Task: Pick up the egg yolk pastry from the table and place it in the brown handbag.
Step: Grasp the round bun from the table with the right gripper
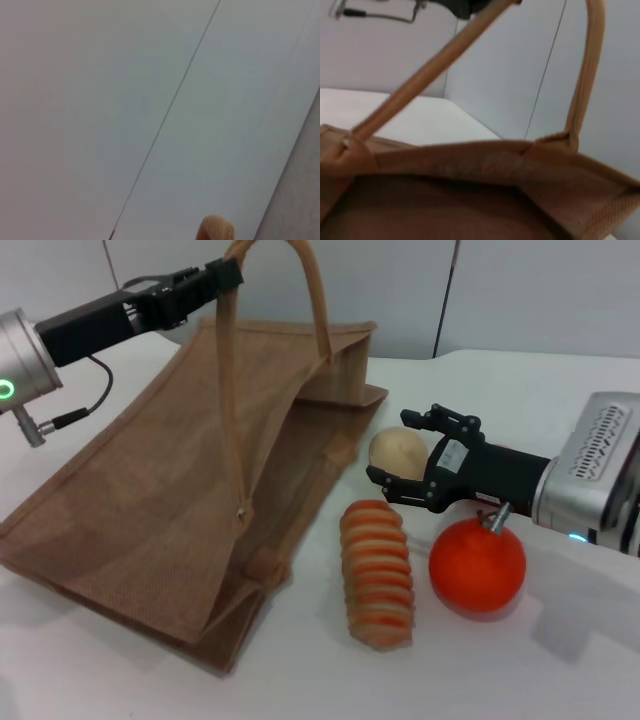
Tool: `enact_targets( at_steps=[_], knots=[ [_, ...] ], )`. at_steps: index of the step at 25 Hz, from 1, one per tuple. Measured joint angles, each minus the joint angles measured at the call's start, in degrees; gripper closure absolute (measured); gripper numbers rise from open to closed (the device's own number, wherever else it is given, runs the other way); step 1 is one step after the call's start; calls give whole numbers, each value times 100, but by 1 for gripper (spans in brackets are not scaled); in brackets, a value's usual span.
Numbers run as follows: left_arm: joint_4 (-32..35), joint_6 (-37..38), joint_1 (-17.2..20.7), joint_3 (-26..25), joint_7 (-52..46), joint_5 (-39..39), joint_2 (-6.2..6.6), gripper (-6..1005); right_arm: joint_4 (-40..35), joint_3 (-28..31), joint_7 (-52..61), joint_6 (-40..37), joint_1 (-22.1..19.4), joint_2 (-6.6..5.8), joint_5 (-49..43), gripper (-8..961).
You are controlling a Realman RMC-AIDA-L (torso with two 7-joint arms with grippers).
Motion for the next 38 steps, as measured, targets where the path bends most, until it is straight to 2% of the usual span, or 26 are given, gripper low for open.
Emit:
enact_targets(
  at_steps=[21,26,38],
  knots=[
    [86,81,18,-9,-8,-22,-16,883,777,-8,0,2602,542,25,44,107],
    [71,101,-3,-9,-6,-22,-20,883,880,-4,-2,3020,629,31,42,111],
    [54,125,14,-9,-12,-22,3,883,1043,-13,-9,3180,649,33,24,119]
  ],
)
